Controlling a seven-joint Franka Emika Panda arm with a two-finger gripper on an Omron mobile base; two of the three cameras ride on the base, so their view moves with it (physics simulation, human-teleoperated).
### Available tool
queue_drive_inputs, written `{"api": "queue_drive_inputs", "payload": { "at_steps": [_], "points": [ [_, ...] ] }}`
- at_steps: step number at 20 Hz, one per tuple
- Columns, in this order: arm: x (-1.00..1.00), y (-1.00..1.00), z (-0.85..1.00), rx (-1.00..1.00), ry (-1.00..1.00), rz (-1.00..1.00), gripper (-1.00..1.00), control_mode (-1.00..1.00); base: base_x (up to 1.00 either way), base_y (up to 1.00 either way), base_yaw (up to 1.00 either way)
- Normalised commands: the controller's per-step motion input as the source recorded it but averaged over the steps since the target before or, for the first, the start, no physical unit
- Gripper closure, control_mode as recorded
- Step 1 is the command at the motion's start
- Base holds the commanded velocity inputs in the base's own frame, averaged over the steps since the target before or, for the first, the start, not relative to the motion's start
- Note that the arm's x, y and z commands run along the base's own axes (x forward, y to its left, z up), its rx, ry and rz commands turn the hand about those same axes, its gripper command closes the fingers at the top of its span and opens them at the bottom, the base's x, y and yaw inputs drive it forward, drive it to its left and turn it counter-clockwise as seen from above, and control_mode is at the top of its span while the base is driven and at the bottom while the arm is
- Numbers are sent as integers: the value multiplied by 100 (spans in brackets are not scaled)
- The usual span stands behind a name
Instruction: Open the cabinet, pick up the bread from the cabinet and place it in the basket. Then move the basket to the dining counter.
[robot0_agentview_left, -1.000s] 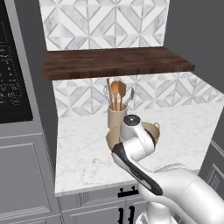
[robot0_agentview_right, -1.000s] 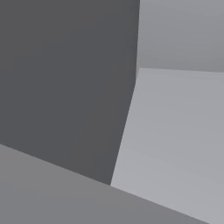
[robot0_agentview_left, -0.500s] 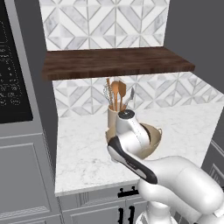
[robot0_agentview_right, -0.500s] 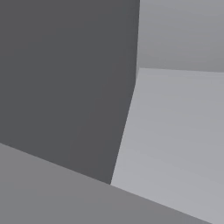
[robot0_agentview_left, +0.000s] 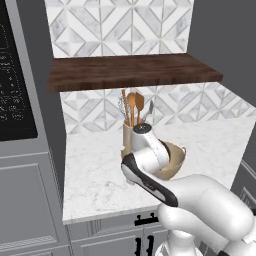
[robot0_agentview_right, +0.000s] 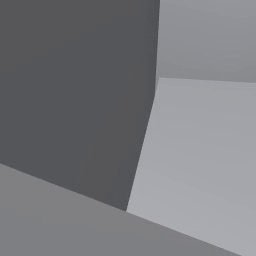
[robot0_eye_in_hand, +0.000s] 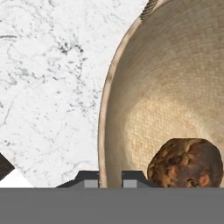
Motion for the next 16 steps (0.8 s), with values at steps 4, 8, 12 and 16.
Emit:
{"api": "queue_drive_inputs", "payload": {
  "at_steps": [4,8,12,16],
  "points": [
    [-56,37,75,-14,0,0,100,-100,0,0,0],
    [-81,40,100,-19,-9,1,100,-100,0,0,0],
    [-78,18,100,-16,-11,5,100,-100,0,0,0],
    [-60,-18,92,0,0,0,100,-100,0,0,0]
  ]
}}
